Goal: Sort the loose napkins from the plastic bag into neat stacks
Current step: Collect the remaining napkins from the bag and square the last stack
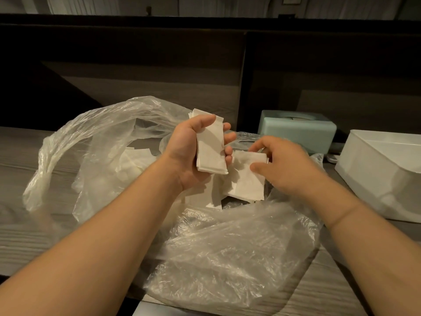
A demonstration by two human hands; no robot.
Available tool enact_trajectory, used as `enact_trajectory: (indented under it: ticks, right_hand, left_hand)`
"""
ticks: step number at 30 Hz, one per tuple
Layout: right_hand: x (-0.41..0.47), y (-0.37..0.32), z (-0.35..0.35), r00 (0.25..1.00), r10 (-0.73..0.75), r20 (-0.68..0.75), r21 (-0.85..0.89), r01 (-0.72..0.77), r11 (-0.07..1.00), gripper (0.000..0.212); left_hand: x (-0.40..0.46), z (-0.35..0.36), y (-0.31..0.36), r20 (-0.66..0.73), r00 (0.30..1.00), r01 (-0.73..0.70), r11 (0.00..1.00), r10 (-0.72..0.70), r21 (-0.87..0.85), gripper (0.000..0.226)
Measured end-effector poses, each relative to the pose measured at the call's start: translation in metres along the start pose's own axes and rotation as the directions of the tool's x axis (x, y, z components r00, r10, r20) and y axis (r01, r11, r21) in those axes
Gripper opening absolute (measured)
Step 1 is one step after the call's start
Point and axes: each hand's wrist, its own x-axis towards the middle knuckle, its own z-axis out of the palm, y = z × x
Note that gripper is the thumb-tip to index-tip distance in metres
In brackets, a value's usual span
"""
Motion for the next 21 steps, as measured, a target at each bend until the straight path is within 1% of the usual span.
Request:
enact_trajectory:
  ticks: [3, 6, 10, 12, 16, 18, 20, 21]
  right_hand:
    - [0.0001, -0.0001, 0.0006, 0.996, -0.036, -0.083, 0.047, 0.040, 0.998, 0.009]
    - [-0.0001, 0.0010, 0.0019, 0.990, -0.033, -0.140, 0.100, 0.048, 0.994, 0.009]
    - [0.0006, 0.0017, 0.0016, 0.974, -0.041, -0.222, 0.071, 0.058, 0.996, 0.006]
    - [0.0005, 0.0018, 0.0005, 0.968, -0.008, -0.249, 0.138, 0.044, 0.989, 0.006]
    - [0.0027, 0.0017, -0.0001, 0.970, 0.019, -0.244, 0.171, 0.023, 0.985, 0.006]
    - [0.0035, 0.0006, -0.0008, 0.972, 0.039, -0.232, 0.238, 0.018, 0.971, 0.005]
    - [0.0038, 0.0006, -0.0019, 0.978, 0.059, -0.202, 0.325, 0.010, 0.946, 0.010]
    - [0.0039, 0.0006, -0.0025, 0.980, 0.066, -0.188, 0.337, 0.001, 0.942, 0.012]
  left_hand:
    - [-0.0004, 0.0003, 0.0002, -0.003, 1.000, -0.004, 1.000, 0.004, 0.001, 0.038]
    - [-0.0004, -0.0001, -0.0003, 0.000, 1.000, 0.001, 1.000, -0.001, -0.004, 0.037]
    - [0.0007, -0.0008, -0.0008, 0.005, 1.000, -0.001, 1.000, 0.001, -0.009, 0.039]
    - [0.0008, -0.0013, -0.0007, 0.016, 1.000, -0.001, 1.000, 0.001, -0.011, 0.039]
    - [0.0012, -0.0025, -0.0004, 0.007, 1.000, -0.002, 1.000, 0.002, -0.010, 0.040]
    - [0.0008, -0.0018, -0.0005, 0.003, 1.000, -0.001, 1.000, 0.001, -0.012, 0.040]
    - [-0.0001, -0.0004, -0.0006, 0.000, 1.000, 0.001, 1.000, -0.001, -0.021, 0.038]
    - [-0.0001, -0.0004, -0.0007, -0.003, 1.000, 0.001, 1.000, -0.001, -0.024, 0.038]
